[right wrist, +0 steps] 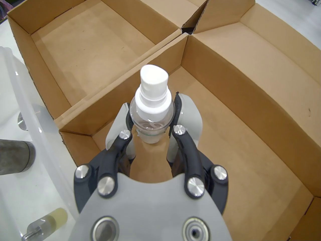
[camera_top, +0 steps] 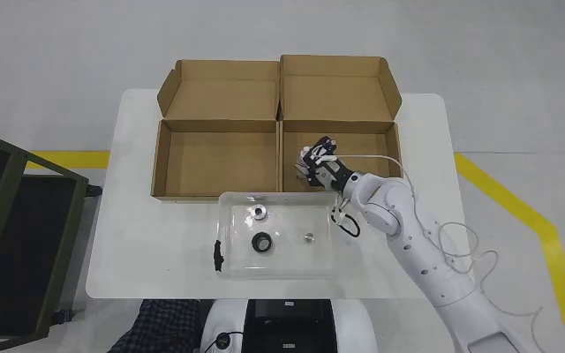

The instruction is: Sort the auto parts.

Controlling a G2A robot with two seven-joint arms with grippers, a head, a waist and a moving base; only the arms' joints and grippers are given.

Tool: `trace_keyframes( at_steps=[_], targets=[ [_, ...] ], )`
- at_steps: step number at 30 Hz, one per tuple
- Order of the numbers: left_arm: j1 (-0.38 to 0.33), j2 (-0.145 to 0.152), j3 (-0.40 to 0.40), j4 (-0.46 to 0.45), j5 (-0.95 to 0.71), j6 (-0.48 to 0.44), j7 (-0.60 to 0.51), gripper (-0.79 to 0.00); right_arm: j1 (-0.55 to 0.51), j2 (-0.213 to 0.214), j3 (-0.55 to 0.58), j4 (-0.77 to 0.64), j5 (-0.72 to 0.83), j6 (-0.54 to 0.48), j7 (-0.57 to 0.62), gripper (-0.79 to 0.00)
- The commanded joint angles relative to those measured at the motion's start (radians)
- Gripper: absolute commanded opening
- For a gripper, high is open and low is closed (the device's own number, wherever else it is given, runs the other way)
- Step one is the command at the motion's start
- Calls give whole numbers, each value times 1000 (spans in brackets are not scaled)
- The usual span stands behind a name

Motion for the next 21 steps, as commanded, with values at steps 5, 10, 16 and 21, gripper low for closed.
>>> trace_keyframes(
  at_steps=[5, 10, 16, 21],
  targets=[
    [0, 0, 0, 0, 0, 0, 0, 0, -11, 0, 2, -5, -6, 1, 4, -65],
    [0, 0, 0, 0, 0, 0, 0, 0, -19, 1, 12, -25, -7, -9, 8, 0],
    [0, 0, 0, 0, 0, 0, 0, 0, -48, 12, 61, -123, -11, -26, 13, 0],
    [0, 0, 0, 0, 0, 0, 0, 0, -81, 23, 100, -239, -12, -55, 38, 0]
  ],
)
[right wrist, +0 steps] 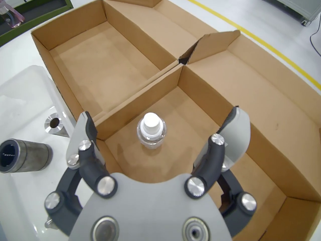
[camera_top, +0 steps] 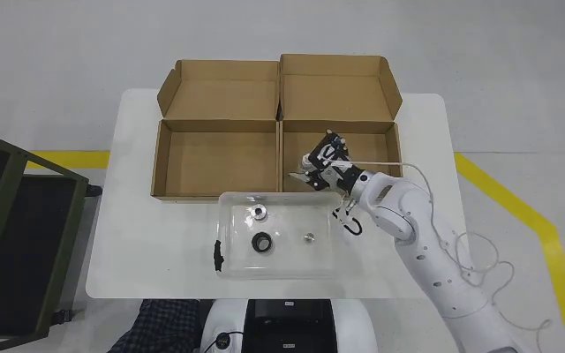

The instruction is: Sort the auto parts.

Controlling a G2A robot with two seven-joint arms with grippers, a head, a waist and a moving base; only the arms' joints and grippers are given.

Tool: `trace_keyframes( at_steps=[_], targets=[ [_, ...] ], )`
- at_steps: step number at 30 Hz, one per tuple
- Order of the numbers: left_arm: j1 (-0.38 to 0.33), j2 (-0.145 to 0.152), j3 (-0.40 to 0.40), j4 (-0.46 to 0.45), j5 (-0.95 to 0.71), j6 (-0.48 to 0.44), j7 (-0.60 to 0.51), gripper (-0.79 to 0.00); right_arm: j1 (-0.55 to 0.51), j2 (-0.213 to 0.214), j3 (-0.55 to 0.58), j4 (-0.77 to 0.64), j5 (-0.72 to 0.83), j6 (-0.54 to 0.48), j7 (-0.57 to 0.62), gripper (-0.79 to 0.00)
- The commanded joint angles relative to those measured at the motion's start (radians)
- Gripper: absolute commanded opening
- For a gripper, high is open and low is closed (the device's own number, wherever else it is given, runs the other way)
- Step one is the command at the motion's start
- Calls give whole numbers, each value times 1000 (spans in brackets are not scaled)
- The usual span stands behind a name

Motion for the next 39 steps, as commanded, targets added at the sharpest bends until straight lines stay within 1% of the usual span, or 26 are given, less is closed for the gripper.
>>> trace_keyframes(
  at_steps=[1, 6, 8, 11, 19, 23, 28, 34, 35, 37, 39],
  targets=[
    [0, 0, 0, 0, 0, 0, 0, 0, -14, 4, 11, -46, 1, -16, 14, 0],
    [0, 0, 0, 0, 0, 0, 0, 0, -56, 15, 22, -146, -34, -64, 74, 0],
    [0, 0, 0, 0, 0, 0, 0, 0, -82, 16, 20, -171, 3, -84, 72, 0],
    [0, 0, 0, 0, 0, 0, 0, 0, -113, 22, 22, -212, -5, -110, 96, 0],
    [0, 0, 0, 0, 0, 0, 0, 0, -201, 47, 28, -302, -36, -288, 174, 0],
    [0, 0, 0, 0, 0, 0, 0, 0, -236, 59, 32, -348, -66, -350, 231, 0],
    [0, 0, 0, 0, 0, 0, 0, 0, -265, 69, 28, -382, -52, -383, 293, 0],
    [0, 0, 0, 0, 0, 0, 0, 0, -271, 78, 24, -357, -22, -399, 334, 0],
    [0, 0, 0, 0, 0, 0, 0, 0, -269, 79, 22, -352, -25, -400, 342, -25],
    [0, 0, 0, 0, 0, 0, 0, 0, -266, 81, 18, -345, -30, -398, 352, -46],
    [0, 0, 0, 0, 0, 0, 0, 0, -263, 83, 15, -336, -34, -393, 359, -52]
  ],
)
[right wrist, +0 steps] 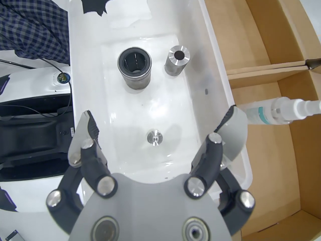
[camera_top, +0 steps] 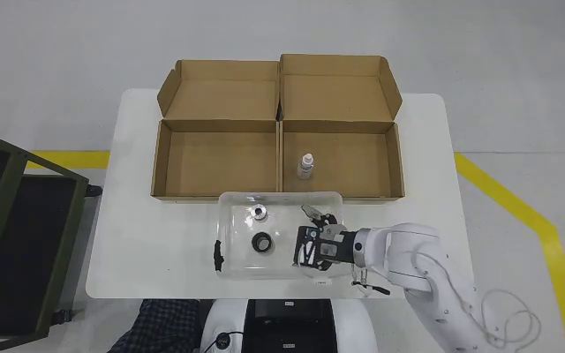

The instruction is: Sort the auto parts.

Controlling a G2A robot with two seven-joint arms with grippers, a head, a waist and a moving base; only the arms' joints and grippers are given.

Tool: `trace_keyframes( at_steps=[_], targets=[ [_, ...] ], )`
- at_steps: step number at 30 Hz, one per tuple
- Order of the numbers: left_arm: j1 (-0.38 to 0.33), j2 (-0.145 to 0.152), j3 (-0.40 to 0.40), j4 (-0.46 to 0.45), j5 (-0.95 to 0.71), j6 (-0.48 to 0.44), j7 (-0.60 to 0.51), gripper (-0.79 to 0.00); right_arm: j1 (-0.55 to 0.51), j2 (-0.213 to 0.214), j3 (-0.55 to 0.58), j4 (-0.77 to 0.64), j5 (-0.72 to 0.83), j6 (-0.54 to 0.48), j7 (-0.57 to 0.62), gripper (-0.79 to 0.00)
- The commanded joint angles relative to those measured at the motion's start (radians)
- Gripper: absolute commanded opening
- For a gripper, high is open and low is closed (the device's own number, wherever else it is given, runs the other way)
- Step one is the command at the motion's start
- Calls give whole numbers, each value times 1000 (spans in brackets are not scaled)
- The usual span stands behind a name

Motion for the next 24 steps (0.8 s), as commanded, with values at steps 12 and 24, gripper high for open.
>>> trace_keyframes(
  at_steps=[12, 24],
  targets=[
    [0, 0, 0, 0, 0, 0, 0, 0, 35, 9, -46, 20, -106, 14, 75, -286],
    [0, 0, 0, 0, 0, 0, 0, 0, 58, 12, -95, 55, -107, 11, 117, -332]
  ],
)
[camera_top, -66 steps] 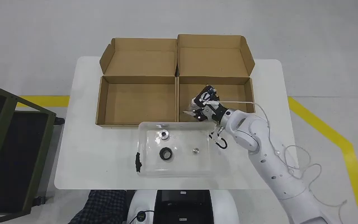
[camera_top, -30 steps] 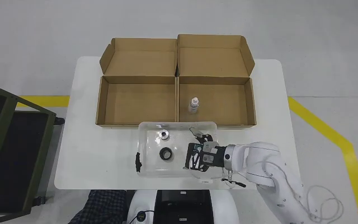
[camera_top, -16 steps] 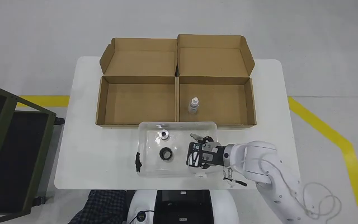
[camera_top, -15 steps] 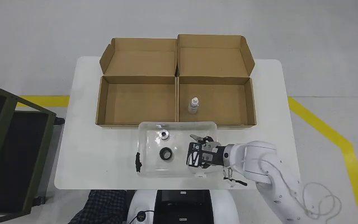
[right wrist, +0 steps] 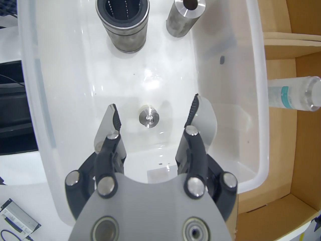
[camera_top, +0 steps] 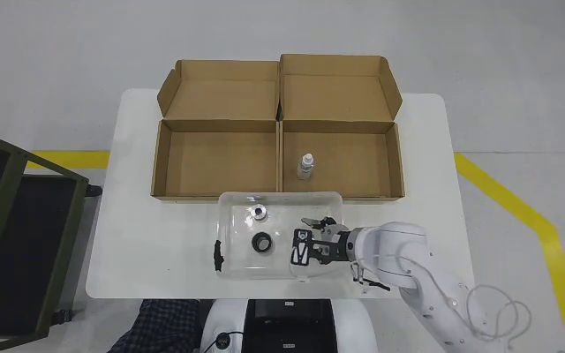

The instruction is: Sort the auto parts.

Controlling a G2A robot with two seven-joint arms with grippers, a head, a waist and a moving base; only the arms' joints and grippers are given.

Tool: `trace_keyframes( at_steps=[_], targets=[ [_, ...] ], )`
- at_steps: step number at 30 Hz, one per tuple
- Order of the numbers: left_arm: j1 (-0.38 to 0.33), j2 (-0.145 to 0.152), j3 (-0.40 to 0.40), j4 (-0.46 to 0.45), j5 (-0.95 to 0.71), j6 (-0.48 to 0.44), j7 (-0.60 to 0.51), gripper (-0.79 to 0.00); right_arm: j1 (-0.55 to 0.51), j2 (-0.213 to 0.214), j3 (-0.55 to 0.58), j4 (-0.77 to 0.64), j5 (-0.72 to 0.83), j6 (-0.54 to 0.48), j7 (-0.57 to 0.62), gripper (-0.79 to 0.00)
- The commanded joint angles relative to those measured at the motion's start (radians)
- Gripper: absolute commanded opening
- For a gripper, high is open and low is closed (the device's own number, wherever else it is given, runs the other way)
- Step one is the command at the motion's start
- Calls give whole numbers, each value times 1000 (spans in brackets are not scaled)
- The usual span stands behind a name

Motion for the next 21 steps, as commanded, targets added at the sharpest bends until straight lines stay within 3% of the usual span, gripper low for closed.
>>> trace_keyframes(
  at_steps=[1, 14, 19, 21],
  targets=[
    [0, 0, 0, 0, 0, 0, 0, 0, 3, 0, -9, 10, 2, 1, 9, -354],
    [0, 0, 0, 0, 0, 0, 0, 0, 38, 4, -44, 46, 17, 0, 54, -440],
    [0, 0, 0, 0, 0, 0, 0, 0, 49, 4, -60, 54, 8, 12, 56, -560],
    [0, 0, 0, 0, 0, 0, 0, 0, 54, 4, -65, 57, 5, 16, 55, -650]
  ],
)
